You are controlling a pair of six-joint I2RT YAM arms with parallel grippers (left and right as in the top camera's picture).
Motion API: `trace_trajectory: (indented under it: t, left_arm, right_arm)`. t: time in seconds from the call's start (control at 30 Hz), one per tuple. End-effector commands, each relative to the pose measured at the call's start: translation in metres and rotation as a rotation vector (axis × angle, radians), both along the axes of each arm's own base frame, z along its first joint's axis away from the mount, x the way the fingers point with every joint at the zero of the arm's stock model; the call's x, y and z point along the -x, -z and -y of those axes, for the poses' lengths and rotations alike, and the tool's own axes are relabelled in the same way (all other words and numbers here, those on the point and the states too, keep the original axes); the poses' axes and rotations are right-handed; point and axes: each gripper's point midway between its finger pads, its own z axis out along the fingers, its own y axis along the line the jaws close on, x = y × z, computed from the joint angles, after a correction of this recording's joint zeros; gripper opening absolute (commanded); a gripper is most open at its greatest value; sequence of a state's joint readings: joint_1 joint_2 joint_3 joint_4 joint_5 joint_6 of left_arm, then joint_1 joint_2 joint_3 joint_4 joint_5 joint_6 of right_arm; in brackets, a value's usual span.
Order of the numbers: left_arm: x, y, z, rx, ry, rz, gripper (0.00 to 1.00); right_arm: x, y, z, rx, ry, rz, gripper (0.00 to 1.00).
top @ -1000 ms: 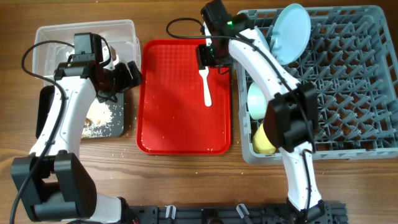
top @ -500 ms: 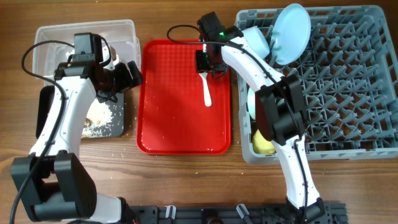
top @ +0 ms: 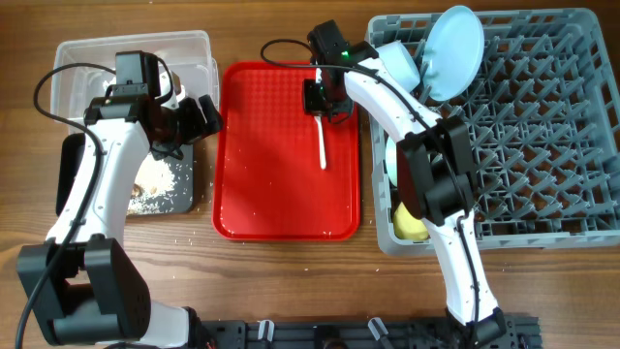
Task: Sort waste into correct bins and load items into the dishwasher rack
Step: 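Grasp the white spoon with right gripper and put it in the rack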
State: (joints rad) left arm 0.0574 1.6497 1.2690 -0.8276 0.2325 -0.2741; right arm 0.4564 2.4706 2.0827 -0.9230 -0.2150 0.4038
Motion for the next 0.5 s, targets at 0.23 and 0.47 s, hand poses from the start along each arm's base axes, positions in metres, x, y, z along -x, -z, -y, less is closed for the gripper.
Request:
trace_trajectory:
  t: [0.23,0.47]
  left_arm:
    - [-0.001,-0.006,0.0,-0.007,0.009,0.02,1.0]
    - [-0.001,-0.006,0.0,-0.007,0.009,0.02,1.0]
  right_arm:
    - [0.034,-0.274,0.123,0.216,-0.032,0.465,0.04]
    - [0.075,-0.229,0.268,0.441,0.204,0.199,0.04]
